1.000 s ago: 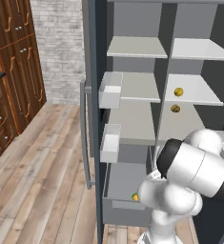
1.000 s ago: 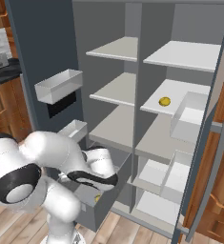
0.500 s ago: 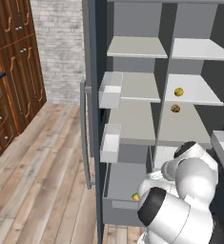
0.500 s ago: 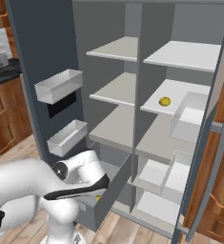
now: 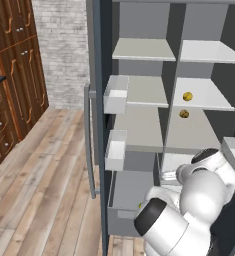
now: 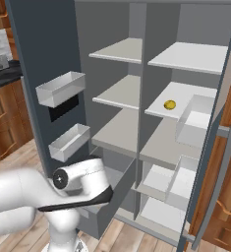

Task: Take the lemons from the fridge shelf and place them in the freezer drawer to begin freezing them.

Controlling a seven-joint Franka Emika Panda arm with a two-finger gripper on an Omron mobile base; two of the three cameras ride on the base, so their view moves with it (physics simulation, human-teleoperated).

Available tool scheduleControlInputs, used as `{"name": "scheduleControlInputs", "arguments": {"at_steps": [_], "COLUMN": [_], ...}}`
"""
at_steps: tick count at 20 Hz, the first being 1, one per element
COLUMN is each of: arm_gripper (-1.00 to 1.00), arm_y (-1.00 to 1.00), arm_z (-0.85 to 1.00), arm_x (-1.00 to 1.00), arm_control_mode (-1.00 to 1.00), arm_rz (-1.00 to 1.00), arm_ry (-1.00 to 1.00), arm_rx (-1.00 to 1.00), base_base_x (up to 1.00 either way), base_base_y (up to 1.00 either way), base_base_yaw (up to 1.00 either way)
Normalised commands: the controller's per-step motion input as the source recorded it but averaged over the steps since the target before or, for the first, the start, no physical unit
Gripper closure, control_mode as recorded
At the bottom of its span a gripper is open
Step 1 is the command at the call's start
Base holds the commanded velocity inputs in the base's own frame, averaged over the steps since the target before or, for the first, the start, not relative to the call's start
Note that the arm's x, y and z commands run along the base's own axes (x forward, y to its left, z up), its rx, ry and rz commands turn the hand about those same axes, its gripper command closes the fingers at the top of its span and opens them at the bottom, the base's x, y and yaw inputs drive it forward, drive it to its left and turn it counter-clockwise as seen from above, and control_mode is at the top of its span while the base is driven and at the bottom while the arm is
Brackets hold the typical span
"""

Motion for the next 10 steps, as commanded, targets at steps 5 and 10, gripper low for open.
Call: {"name": "scheduleControlInputs", "arguments": {"at_steps": [5, 10], "arm_gripper": [-1.0, -1.0], "arm_y": [0.0, 0.0], "arm_z": [1.0, 0.8], "arm_x": [-0.13, -0.14], "arm_control_mode": [-1.0, -1.0], "arm_rz": [-0.03, 0.0], "arm_ry": [0.12, 0.05], "arm_rx": [0.41, 0.5], "base_base_x": [0.0, 0.0], "base_base_y": [0.0, 0.0], "base_base_yaw": [0.0, 0.0]}}
